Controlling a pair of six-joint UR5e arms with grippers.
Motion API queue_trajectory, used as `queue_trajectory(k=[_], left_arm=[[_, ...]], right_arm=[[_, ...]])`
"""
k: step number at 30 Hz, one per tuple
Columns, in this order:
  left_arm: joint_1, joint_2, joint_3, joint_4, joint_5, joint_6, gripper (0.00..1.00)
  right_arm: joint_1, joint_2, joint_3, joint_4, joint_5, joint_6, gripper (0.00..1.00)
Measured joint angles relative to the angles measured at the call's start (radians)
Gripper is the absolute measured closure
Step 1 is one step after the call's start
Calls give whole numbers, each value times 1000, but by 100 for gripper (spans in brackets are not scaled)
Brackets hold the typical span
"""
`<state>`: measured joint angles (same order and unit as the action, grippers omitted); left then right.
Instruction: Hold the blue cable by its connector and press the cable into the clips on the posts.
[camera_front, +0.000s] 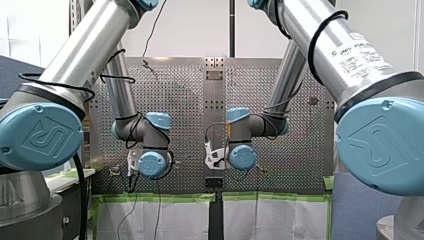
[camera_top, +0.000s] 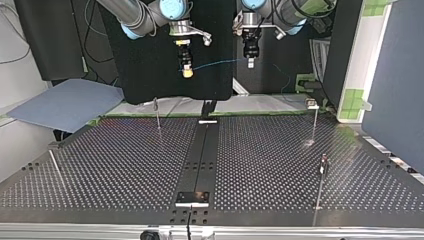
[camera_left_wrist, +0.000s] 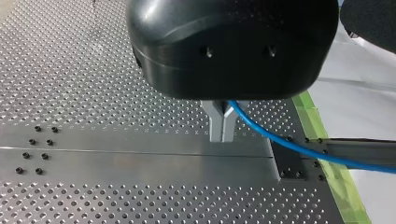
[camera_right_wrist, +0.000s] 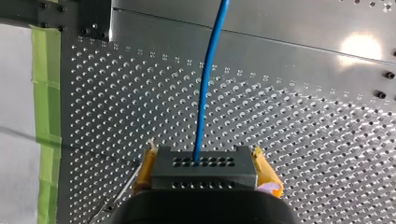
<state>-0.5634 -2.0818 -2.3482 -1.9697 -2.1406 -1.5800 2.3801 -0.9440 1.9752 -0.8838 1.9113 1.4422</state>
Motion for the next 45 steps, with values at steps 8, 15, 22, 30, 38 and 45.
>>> queue_trajectory(k=[8,15,22,30,38,45], left_arm=[[7,11,10,-1,-12,-8,100],[16,68,1,-33,-56,-38,100],[30,135,0,-98,-71,-65,100],[50,211,29,-174,-102,-112,100],[74,292,106,-255,-134,-133,100],[97,362,175,-325,-147,-132,100]], right_arm=[[-1,0,-4,2,0,0,100],[11,-39,-52,36,-10,5,100],[26,-113,-122,109,-33,6,100],[33,-194,-152,190,-73,23,100],[31,-281,-178,278,-86,32,100],[24,-349,-213,333,-99,34,100]])
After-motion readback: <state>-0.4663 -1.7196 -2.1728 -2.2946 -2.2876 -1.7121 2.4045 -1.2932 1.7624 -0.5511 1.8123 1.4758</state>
